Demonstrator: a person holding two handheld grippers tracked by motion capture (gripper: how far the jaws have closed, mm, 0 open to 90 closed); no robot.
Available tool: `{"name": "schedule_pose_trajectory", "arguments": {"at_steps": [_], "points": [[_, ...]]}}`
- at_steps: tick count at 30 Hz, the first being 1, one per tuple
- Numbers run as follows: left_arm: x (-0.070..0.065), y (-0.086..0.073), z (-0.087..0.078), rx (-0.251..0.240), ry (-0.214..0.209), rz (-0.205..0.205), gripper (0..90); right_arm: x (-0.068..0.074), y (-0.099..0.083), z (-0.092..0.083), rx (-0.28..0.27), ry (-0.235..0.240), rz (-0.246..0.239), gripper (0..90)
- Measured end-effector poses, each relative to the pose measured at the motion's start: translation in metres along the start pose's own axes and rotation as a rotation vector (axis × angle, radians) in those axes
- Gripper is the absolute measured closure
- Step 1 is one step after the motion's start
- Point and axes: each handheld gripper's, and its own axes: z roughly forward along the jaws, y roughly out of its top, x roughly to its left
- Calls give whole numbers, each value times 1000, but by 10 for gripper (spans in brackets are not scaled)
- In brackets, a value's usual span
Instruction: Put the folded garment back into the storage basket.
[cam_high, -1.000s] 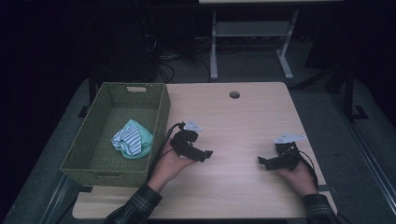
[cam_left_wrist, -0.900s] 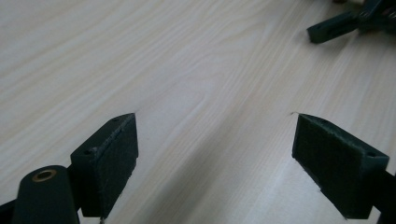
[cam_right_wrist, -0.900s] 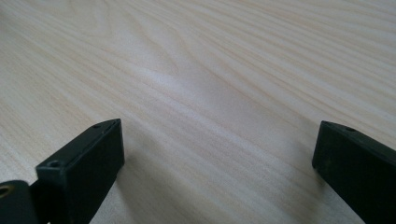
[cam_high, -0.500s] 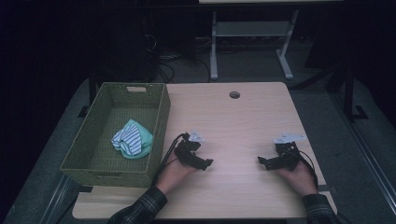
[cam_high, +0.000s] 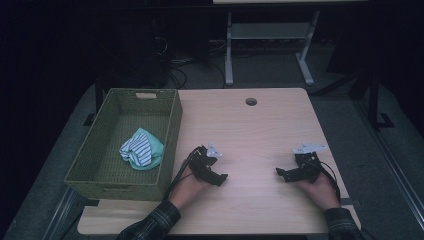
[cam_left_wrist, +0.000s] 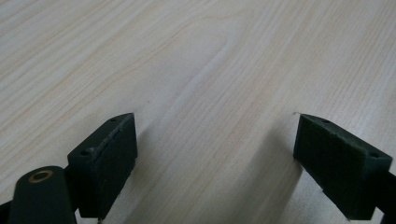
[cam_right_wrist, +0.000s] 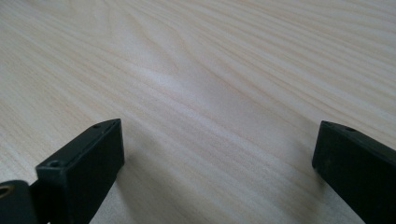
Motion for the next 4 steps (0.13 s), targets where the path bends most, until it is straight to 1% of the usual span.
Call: {"name": "schedule_pose_trajectory", "arguments": {"at_steps": [4], "points": [[0,-1,0,-4,0,0,126,0,0,0,0,0,0,18]]}}
